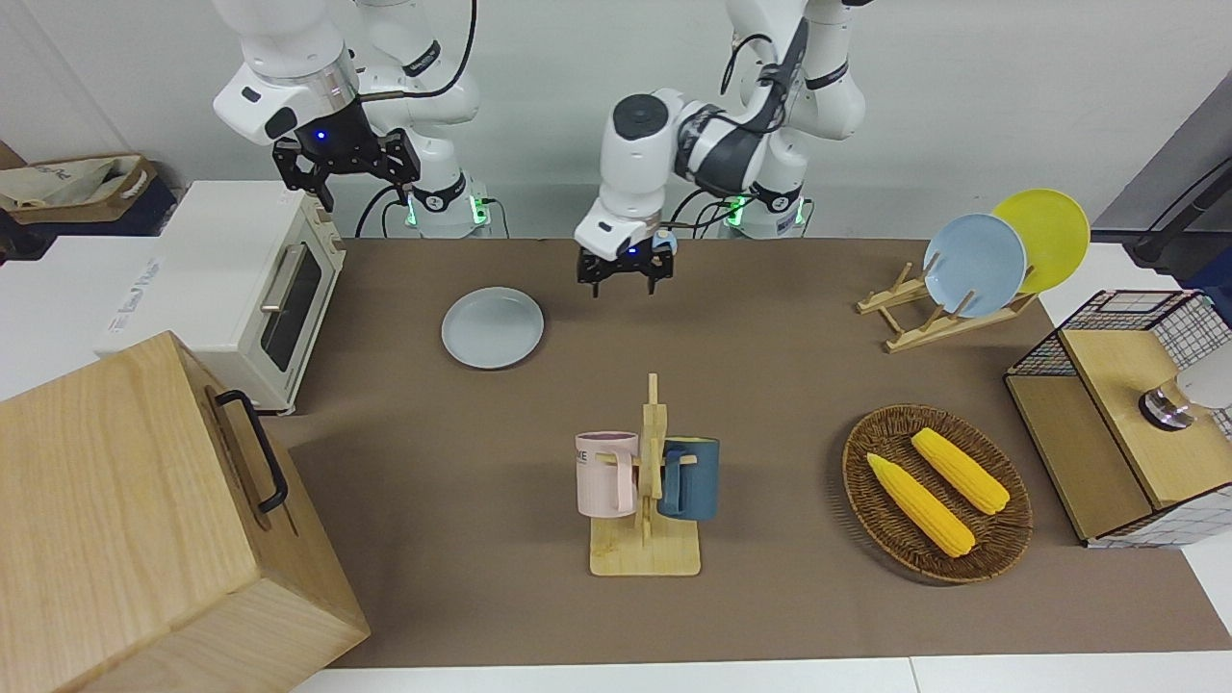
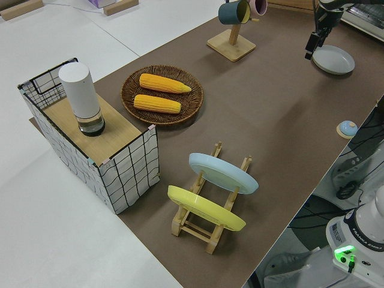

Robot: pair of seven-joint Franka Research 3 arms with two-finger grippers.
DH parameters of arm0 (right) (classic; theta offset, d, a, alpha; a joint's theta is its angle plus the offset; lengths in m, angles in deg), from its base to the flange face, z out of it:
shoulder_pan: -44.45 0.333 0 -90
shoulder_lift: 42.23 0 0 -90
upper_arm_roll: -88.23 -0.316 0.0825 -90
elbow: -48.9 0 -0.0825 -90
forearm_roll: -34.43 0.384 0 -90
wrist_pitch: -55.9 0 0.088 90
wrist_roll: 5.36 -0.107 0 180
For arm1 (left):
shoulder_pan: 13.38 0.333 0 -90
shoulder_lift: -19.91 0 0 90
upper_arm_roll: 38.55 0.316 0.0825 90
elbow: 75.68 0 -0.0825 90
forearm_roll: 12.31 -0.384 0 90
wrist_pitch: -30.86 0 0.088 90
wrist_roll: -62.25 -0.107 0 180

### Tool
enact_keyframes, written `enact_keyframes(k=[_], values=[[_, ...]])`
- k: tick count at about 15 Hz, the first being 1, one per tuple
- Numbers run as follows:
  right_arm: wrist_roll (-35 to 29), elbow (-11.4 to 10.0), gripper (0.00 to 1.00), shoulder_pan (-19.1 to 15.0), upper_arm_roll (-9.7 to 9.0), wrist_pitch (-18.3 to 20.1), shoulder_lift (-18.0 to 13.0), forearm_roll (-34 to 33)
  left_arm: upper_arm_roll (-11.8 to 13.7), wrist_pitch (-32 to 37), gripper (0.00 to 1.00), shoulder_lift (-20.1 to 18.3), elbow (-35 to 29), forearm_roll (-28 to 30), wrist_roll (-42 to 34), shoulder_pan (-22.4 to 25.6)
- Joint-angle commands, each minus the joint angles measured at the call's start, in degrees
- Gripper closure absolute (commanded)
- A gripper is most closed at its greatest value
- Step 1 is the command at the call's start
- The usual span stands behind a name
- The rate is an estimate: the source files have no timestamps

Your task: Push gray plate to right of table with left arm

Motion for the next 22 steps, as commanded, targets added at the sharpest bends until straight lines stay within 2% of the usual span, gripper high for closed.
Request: enact_keyframes(k=[1,6,10,13,17,20,22], values=[[-0.66,0.53,0.017,-1.07,-0.92,0.89,-0.14,0.25,-0.3,6.36,0.0,-3.42,1.26,1.09,-6.89,6.55],[-0.75,0.53,0.017,-1.07,-0.92,0.89,-0.14,0.25,-0.22,11.99,0.0,-4.39,6.02,-0.57,-14.27,14.64],[-0.66,0.53,0.017,-1.07,-0.92,0.89,-0.14,0.25,1.45,14.02,0.0,-4.48,9.62,-5.22,-17.54,16.41],[-0.66,0.53,0.017,-1.15,-0.92,0.89,-0.14,0.25,3.82,16.3,0.0,-4.13,13.75,-6.38,-20.95,16.59],[-0.66,0.53,0.017,-1.07,-0.92,0.89,-0.14,0.25,8.12,17.1,0.0,-4.13,14.99,-6.47,-24.21,16.59],[-0.66,0.53,0.017,-1.07,-0.92,0.89,-0.14,0.25,10.93,18.15,0.0,-4.13,16.22,-6.38,-30.09,16.59],[-0.75,0.53,0.017,-1.07,-0.92,0.89,-0.14,0.25,11.91,18.24,0.0,-4.13,16.22,-6.38,-31.69,16.59]])
